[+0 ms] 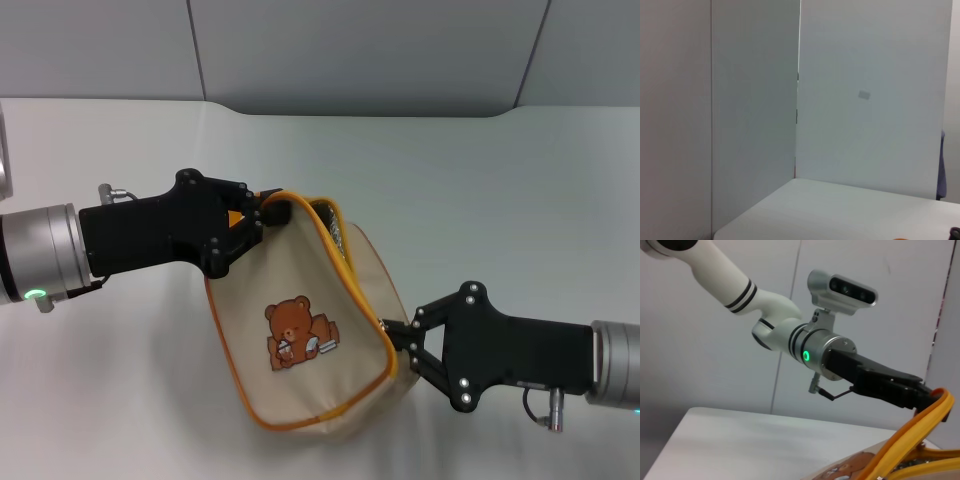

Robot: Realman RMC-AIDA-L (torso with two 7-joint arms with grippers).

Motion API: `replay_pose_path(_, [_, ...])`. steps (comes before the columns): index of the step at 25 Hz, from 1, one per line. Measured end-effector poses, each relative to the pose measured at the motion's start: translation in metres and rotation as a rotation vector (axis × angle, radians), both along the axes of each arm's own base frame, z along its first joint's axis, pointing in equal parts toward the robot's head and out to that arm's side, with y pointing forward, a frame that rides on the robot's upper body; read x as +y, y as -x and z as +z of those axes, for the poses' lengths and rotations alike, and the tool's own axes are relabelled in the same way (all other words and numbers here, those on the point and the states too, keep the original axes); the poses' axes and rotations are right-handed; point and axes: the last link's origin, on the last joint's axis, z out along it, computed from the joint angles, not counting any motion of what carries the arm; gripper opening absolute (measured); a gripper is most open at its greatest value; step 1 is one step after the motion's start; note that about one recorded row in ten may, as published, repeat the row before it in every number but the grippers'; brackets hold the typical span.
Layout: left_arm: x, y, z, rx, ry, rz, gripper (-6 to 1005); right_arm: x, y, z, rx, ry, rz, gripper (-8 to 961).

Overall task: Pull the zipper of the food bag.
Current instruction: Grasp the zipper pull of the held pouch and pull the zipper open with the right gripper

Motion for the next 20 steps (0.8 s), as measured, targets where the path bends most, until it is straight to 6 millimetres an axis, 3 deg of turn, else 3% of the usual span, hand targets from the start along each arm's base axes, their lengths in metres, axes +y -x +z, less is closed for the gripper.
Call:
replay_pose_path(7, [0.003, 0.003, 0.003, -0.004, -0.021, 0.029, 59, -0.015, -0.012, 0.001, -0.017, 0.051, -0.033, -1])
replay_pose_path(12, [0.004, 0.006, 0.005, -0.009, -0.038, 0.049, 58, -0.023, -0.02, 0.012, 0.002, 0.047, -0.064, 2])
replay_pose_path(20, [0.003, 0.008, -0.001, -0.015, -0.031, 0.071, 80, -0.017, -0.022, 0.021, 0.061, 0.029, -0.151, 8])
